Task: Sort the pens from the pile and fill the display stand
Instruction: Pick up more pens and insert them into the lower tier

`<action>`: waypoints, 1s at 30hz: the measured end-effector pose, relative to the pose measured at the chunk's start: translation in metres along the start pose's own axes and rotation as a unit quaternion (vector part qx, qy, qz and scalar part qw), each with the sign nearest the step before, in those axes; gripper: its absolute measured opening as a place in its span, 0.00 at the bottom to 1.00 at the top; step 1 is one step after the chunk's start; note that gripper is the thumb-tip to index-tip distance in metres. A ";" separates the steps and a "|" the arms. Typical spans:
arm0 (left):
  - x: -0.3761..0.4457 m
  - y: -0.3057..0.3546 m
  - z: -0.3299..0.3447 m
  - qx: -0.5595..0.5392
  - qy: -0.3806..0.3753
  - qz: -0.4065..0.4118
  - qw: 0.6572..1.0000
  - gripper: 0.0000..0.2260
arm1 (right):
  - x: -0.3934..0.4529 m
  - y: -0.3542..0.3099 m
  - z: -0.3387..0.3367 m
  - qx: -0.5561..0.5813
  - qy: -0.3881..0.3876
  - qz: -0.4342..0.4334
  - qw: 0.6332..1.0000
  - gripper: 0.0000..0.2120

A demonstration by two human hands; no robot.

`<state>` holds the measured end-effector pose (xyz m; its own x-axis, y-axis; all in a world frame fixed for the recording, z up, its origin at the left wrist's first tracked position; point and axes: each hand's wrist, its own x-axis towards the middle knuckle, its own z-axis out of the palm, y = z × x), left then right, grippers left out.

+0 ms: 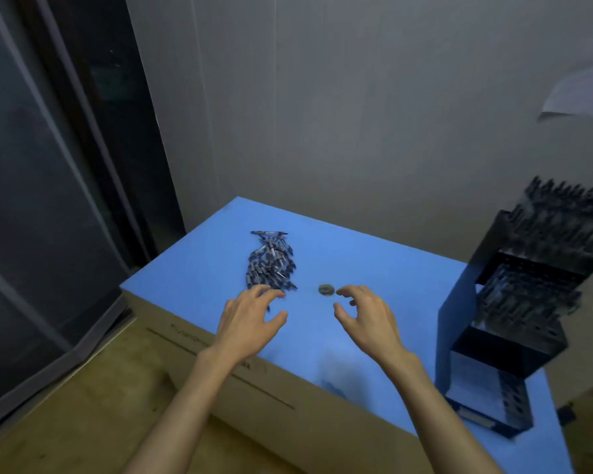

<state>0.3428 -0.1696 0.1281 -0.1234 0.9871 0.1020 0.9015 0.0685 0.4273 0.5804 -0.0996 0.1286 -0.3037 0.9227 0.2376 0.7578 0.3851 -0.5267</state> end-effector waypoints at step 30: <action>0.159 -0.213 0.042 0.064 -0.211 0.108 0.969 0.26 | 0.120 -0.042 0.203 0.075 -0.022 0.186 0.979 0.10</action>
<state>0.1486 -0.0214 0.0159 0.2312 0.9496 -0.2115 0.9346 -0.1565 0.3193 0.3948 -0.0011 0.0133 -0.0487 0.9984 -0.0273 0.7284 0.0168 -0.6849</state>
